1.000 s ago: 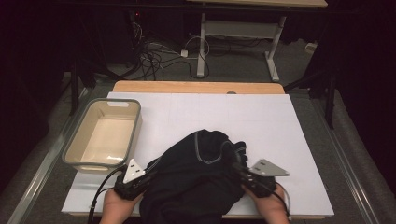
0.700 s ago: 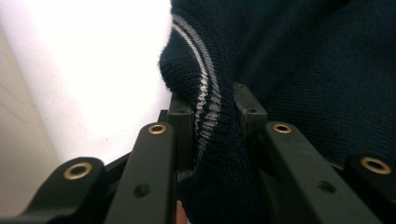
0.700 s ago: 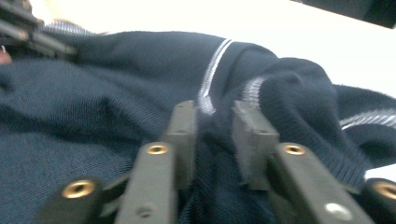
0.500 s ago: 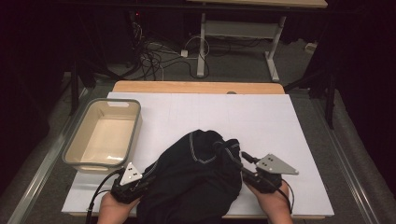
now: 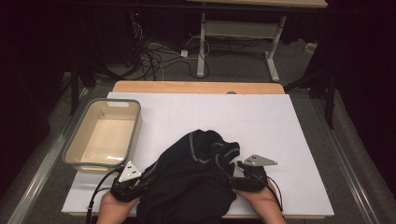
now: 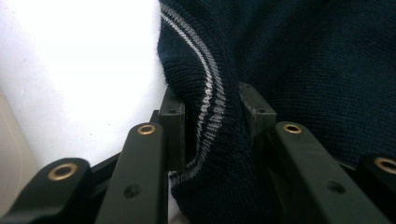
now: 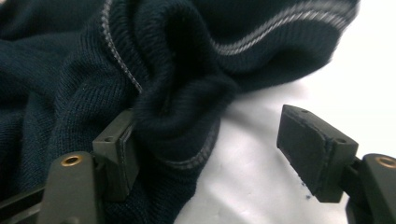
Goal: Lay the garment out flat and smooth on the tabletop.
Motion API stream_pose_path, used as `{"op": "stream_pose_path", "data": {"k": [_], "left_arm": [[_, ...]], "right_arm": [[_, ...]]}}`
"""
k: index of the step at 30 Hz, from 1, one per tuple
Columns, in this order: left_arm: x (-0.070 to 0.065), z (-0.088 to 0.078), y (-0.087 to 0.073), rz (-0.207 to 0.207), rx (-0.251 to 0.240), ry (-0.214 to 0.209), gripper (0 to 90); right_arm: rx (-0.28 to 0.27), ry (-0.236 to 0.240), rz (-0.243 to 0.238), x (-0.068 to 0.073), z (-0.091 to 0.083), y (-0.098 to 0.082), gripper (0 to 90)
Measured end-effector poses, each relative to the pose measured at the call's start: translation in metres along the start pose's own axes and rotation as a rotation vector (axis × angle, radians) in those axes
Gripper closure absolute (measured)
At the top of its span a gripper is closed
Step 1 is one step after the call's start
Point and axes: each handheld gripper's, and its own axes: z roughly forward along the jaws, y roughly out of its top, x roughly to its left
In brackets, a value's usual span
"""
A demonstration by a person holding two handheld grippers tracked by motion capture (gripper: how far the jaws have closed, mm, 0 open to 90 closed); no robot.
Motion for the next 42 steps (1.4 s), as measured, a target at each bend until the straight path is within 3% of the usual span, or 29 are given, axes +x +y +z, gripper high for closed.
{"op": "stream_pose_path", "data": {"k": [1,3,4,8,11,16,20,23,25,27,30,33,37,42], "left_arm": [[0.000,0.000,0.000,0.000,0.000,0.000,66.1],[0.000,0.000,0.000,-0.001,0.001,-0.001,66.2],[0.000,0.000,0.000,-0.001,0.002,-0.002,66.2],[0.001,0.000,0.000,-0.007,-0.001,-0.007,66.2],[0.002,-0.001,0.000,-0.014,-0.006,-0.012,66.2],[-0.001,-0.001,0.002,0.024,-0.010,-0.020,70.0],[-0.008,0.000,0.014,0.034,-0.112,-0.097,70.6],[-0.023,0.006,0.026,0.097,-0.108,-0.105,70.5],[-0.027,0.013,0.029,0.119,-0.077,-0.099,70.5],[-0.024,0.020,0.027,0.103,-0.043,-0.096,70.5],[-0.020,0.022,0.025,0.082,-0.035,-0.101,70.5],[-0.020,0.020,0.026,0.088,-0.041,-0.094,70.2],[-0.018,0.019,0.028,0.049,-0.067,-0.100,50.1],[-0.022,0.023,0.043,-0.001,-0.110,-0.092,22.2]], "right_arm": [[0.011,0.012,0.009,0.000,0.001,0.000,34.0],[0.010,0.089,0.014,0.000,0.000,-0.001,55.0],[0.003,0.105,-0.005,0.001,-0.001,-0.001,64.1],[-0.054,0.083,-0.076,0.006,-0.007,-0.004,76.5],[-0.123,-0.007,-0.088,-0.001,-0.026,-0.003,77.5],[-0.269,-0.179,-0.005,-0.037,-0.087,-0.012,77.8],[-0.321,-0.287,0.049,-0.064,-0.137,-0.033,78.0],[-0.313,-0.335,0.066,-0.071,-0.156,-0.049,77.9],[-0.272,-0.340,0.077,-0.073,-0.157,-0.062,77.5],[-0.228,-0.313,0.106,-0.077,-0.152,-0.074,76.5],[-0.195,-0.278,0.127,-0.080,-0.143,-0.081,72.2],[-0.208,-0.257,0.118,-0.077,-0.140,-0.076,55.3],[-0.236,-0.260,0.103,-0.071,-0.139,-0.064,34.1],[-0.282,-0.259,0.063,-0.067,-0.137,-0.035,27.2]]}}
